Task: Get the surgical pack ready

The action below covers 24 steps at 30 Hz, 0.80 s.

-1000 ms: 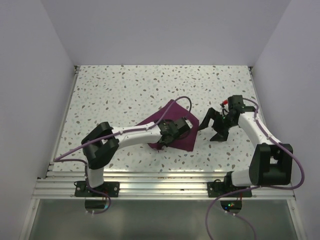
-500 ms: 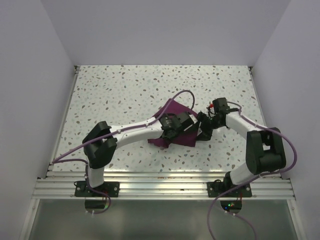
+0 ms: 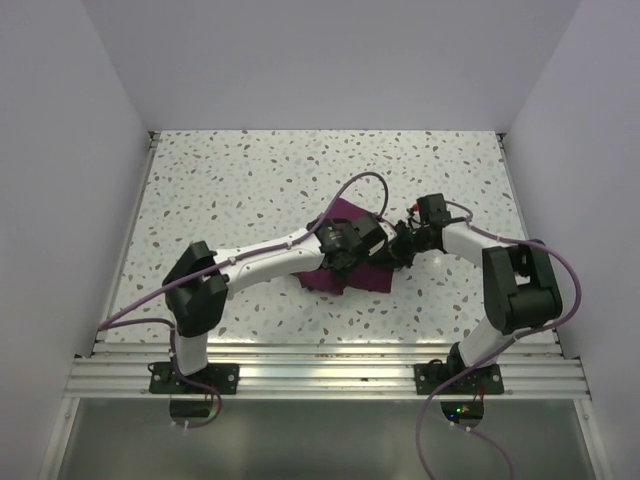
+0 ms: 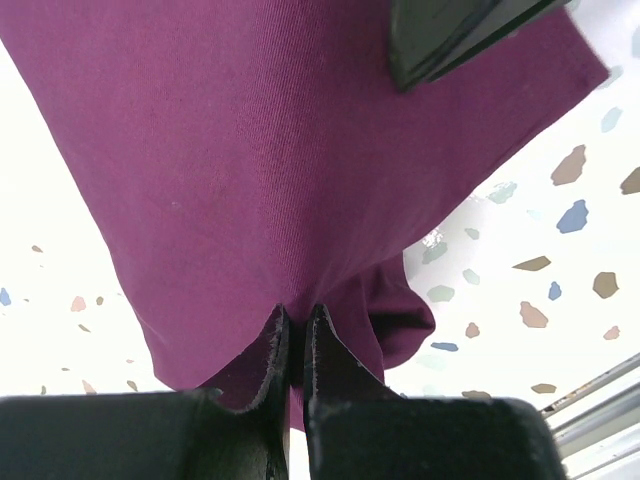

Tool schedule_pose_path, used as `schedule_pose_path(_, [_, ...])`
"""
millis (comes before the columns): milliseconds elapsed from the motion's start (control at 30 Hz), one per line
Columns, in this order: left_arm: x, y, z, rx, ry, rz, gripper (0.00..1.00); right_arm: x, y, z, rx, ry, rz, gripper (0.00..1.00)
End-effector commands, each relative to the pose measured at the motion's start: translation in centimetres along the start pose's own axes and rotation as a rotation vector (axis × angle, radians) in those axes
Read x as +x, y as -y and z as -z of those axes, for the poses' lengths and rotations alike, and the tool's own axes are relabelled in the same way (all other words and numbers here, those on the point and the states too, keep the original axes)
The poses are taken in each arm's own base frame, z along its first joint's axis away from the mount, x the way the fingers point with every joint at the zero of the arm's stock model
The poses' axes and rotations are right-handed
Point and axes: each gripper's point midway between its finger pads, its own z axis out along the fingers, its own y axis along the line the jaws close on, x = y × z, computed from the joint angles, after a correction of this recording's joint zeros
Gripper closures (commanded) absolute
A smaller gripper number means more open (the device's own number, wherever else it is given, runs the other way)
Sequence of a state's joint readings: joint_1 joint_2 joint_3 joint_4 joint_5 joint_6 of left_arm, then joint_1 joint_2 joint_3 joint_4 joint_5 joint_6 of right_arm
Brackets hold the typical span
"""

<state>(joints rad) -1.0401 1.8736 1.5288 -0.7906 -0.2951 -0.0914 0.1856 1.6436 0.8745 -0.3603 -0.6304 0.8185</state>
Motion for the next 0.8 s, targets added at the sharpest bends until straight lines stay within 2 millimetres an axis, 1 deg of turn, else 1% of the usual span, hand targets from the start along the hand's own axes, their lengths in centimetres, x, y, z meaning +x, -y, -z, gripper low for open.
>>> schedule_pose_path(0, [-4.0,-0.7,3.5,0.042,0.137,0.045,1.0,-0.5,-1.8,-0.8,-0.065,0.014,0.021,0.84])
schedule_pose_path(33, [-4.2,-0.7,3.5,0.049,0.146,0.045,1.0,-0.6,-2.0,-1.3,-0.075,0.011,0.029,0.85])
schedule_pose_path(67, [-4.4,-0.5,3.7,0.056,0.155,0.043,1.0,-0.3,-2.5,-1.6,-0.08,0.002,0.038,0.86])
schedule_pose_path(133, [-4.7,-0.3,3.8,0.076,0.167,0.033,1.0,-0.5,-3.5,-2.1,-0.103,0.007,0.061,0.87])
schedule_pose_path(167, [-4.7,-0.2,3.9,0.082,0.17,0.03,1.0,0.1,-4.1,-2.6,-0.11,-0.008,0.059,0.87])
schedule_pose_path(200, [-4.8,-0.1,4.0,0.094,0.176,0.028,1.0,0.2,-4.8,-2.9,-0.125,-0.011,0.067,0.87])
schedule_pose_path(233, [-5.0,0.0,4.0,0.101,0.182,0.019,1.0,0.0,-5.9,-3.1,-0.161,0.002,0.09,0.87])
schedule_pose_path(267, [-5.0,0.2,4.0,0.108,0.183,0.017,1.0,0.5,-6.4,-3.6,-0.166,-0.008,0.087,0.87])
schedule_pose_path(300, [-5.0,0.5,3.9,0.125,0.181,0.012,1.0,0.2,-7.2,-3.9,-0.191,0.018,0.11,0.87])
schedule_pose_path(333, [-5.0,0.6,3.9,0.131,0.183,0.007,1.0,0.0,-7.7,-4.1,-0.206,0.034,0.116,0.87])
schedule_pose_path(367, [-5.1,0.7,3.9,0.138,0.186,0.006,1.0,0.1,-7.6,-4.7,-0.203,0.042,0.103,0.88])
schedule_pose_path(400, [-5.3,1.0,3.9,0.152,0.191,0.004,1.0,-0.3,-8.0,-5.1,-0.235,0.067,0.113,0.89])
schedule_pose_path(433, [-5.4,1.1,3.8,0.159,0.191,-0.001,1.0,-0.4,-8.6,-5.3,-0.269,0.068,0.07,0.89])
schedule_pose_path(467, [-5.7,1.2,4.0,0.168,0.199,-0.002,1.0,-0.3,-7.9,-5.9,-0.279,0.071,0.043,0.89])
schedule_pose_path(500, [-5.7,1.3,4.0,0.171,0.198,-0.004,1.0,-1.1,-9.3,-5.6,-0.351,0.114,0.066,0.89])
schedule_pose_path(533, [-5.7,1.4,4.0,0.174,0.198,-0.006,1.0,-1.3,-9.7,-5.6,-0.379,0.125,0.033,0.89])
schedule_pose_path(567, [-5.8,1.4,4.0,0.175,0.2,-0.006,1.0,-1.3,-9.8,-5.5,-0.398,0.132,0.031,0.89])
schedule_pose_path(600, [-5.6,1.3,4.0,0.171,0.195,-0.007,1.0,-1.6,-10.4,-5.0,-0.417,0.149,0.039,0.88])
schedule_pose_path(633, [-5.6,1.1,4.1,0.166,0.196,-0.005,1.0,-1.8,-10.3,-4.9,-0.403,0.165,0.053,0.87])
schedule_pose_path(667, [-5.2,0.9,3.7,0.154,0.184,-0.003,1.0,-2.1,-11.0,-4.6,-0.393,0.17,0.077,0.87])
schedule_pose_path(700, [-5.0,0.7,3.7,0.147,0.181,0.003,1.0,-1.5,-9.6,-4.9,-0.318,0.134,0.057,0.86])
schedule_pose_path(733, [-4.8,0.3,3.5,0.14,0.175,0.011,1.0,-1.3,-9.7,-4.7,-0.309,0.122,0.106,0.85])
schedule_pose_path(767, [-4.3,0.2,3.2,0.137,0.162,0.017,1.0,-0.9,-9.1,-4.6,-0.264,0.1,0.102,0.83])
